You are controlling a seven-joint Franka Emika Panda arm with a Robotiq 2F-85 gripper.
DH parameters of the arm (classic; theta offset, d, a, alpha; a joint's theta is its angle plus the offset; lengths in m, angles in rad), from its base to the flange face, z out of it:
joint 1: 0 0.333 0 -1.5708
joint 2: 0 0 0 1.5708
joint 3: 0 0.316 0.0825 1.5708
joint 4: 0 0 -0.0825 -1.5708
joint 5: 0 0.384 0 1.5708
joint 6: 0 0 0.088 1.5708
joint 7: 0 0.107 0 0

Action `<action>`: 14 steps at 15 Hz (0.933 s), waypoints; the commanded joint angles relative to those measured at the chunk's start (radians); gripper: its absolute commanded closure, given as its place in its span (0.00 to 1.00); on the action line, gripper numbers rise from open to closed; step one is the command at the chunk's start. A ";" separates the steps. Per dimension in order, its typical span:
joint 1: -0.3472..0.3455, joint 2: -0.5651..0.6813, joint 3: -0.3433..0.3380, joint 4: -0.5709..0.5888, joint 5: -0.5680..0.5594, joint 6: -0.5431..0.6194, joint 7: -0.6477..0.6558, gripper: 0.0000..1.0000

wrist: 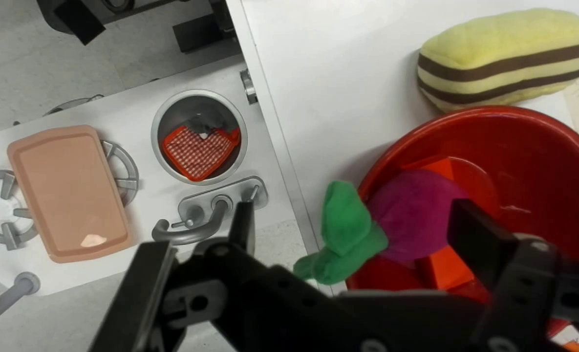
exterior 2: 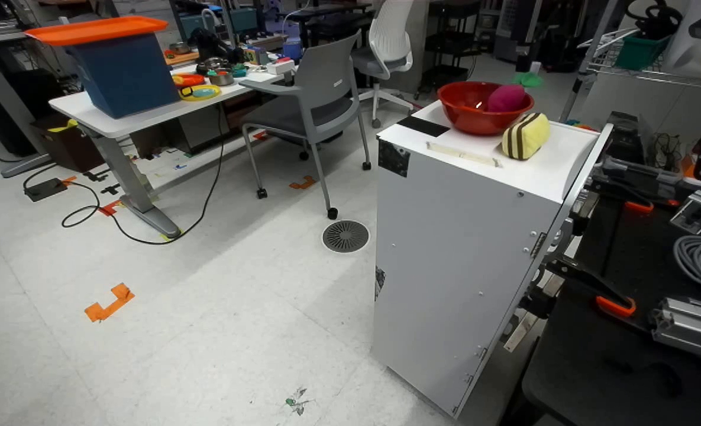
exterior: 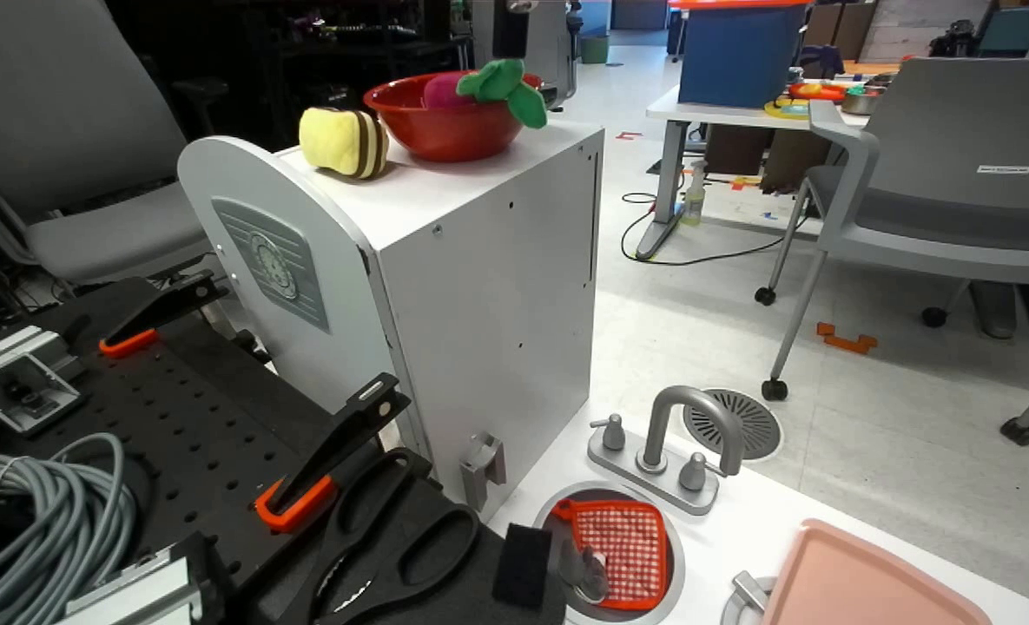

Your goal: Remove the purple toy from the bowl and put it in the sink

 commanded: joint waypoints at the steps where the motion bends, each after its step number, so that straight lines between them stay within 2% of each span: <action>1: -0.003 -0.005 -0.002 0.015 -0.009 -0.026 0.011 0.00; 14: -0.007 0.059 -0.010 0.094 -0.039 -0.090 0.014 0.00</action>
